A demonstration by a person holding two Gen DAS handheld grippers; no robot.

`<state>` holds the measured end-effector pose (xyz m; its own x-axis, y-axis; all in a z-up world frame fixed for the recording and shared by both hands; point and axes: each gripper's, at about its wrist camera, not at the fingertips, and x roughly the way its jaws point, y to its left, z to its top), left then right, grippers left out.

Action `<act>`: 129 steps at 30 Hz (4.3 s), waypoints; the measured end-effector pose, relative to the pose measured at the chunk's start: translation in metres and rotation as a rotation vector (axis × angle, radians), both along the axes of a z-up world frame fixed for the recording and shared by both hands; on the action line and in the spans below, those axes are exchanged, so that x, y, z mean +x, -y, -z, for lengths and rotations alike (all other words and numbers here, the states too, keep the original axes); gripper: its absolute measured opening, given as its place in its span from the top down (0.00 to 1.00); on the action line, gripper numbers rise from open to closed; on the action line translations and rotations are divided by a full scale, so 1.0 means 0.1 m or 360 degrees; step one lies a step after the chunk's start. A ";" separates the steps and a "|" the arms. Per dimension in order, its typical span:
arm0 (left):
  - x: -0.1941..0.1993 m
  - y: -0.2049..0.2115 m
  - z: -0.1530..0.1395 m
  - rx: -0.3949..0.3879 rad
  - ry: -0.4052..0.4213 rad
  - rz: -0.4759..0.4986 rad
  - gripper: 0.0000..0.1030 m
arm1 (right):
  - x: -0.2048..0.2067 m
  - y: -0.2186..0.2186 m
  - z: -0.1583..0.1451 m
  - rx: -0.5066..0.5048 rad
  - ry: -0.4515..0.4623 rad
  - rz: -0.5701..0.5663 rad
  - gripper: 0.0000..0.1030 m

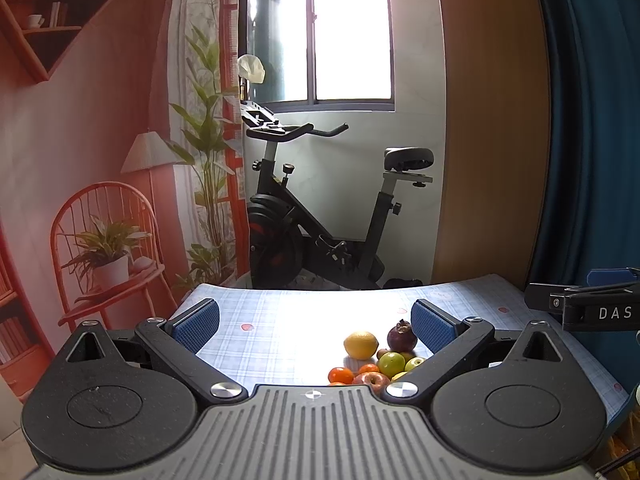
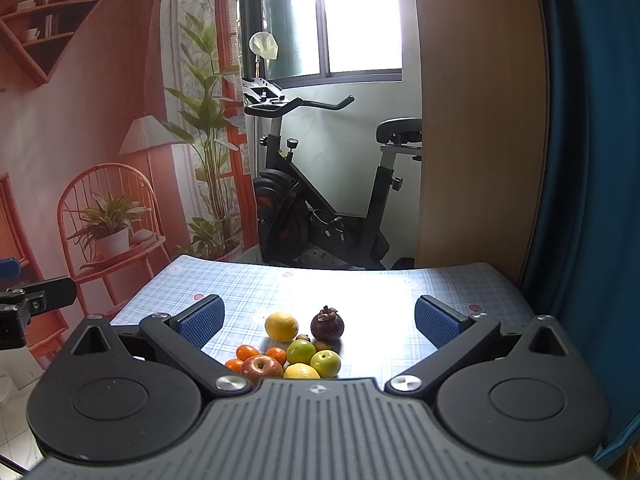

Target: Organize fruits

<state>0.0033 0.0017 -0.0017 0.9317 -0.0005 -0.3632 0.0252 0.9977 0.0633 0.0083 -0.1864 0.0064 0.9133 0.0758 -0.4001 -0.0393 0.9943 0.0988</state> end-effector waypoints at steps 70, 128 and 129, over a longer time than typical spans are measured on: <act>-0.05 0.04 0.01 -0.0017 0.0021 0.0001 0.00 | -0.04 0.04 -0.02 0.0018 0.0026 0.0010 0.00; 2.03 -0.38 1.43 -0.0245 -0.0518 0.0092 0.32 | 1.80 -0.24 1.83 -0.0041 -0.0299 -0.0712 0.22; 2.04 -0.39 1.44 -0.0245 -0.0529 0.0092 0.32 | 1.82 -0.29 1.83 -0.0050 -0.0307 -0.0746 0.23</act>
<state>0.2071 0.0407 -0.1460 0.7599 -0.1279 -0.6374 0.0760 0.9912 -0.1083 0.1907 -0.1576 -0.1767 0.6935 0.4450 -0.5666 -0.4658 0.8769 0.1187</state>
